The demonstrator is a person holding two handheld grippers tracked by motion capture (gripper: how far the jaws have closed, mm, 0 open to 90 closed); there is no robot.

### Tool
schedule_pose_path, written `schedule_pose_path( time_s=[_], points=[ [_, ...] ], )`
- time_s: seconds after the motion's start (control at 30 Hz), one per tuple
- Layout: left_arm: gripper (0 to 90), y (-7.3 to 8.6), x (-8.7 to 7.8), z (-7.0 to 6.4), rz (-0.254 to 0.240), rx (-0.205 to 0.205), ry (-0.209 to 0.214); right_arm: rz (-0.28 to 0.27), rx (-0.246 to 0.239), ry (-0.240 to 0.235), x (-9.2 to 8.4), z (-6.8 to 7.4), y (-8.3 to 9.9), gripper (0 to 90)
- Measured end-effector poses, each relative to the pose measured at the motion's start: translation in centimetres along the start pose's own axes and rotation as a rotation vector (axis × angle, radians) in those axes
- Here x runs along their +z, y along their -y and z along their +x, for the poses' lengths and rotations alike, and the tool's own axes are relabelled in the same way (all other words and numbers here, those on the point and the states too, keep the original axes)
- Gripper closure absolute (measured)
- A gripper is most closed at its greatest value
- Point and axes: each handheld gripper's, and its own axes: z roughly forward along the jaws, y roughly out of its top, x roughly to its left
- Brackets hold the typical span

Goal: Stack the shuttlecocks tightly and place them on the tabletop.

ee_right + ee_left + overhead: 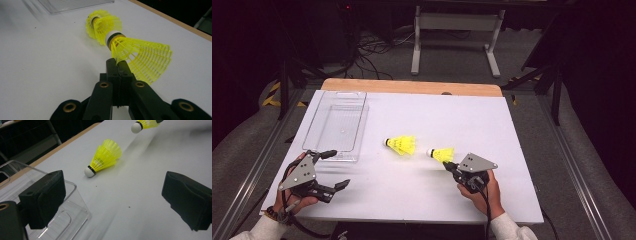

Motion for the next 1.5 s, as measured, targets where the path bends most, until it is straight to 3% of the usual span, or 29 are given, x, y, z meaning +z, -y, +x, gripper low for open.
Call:
schedule_pose_path(
  time_s=[0.47, 0.87, 1.07, 1.5],
  points=[
    [6.1, 0.0, 0.0, 0.0, 0.001, 0.004, 0.0, 0.0, 0.006, -0.029, 2.4, -0.6, -1.3, 90.0],
    [6.1, 0.0, 0.0, 0.0, 0.0, -0.004, 0.002, 0.03, 0.008, -0.072, 5.7, -0.6, -2.3, 90.0],
    [6.1, 0.0, 0.0, 0.1, -0.002, -0.007, 0.001, 0.035, 0.031, -0.094, 7.2, -0.8, -2.6, 90.0],
    [6.1, 0.1, -0.1, 0.1, -0.004, -0.006, 0.002, 0.053, 0.049, -0.136, 10.1, -0.1, -2.9, 90.0]
  ],
)
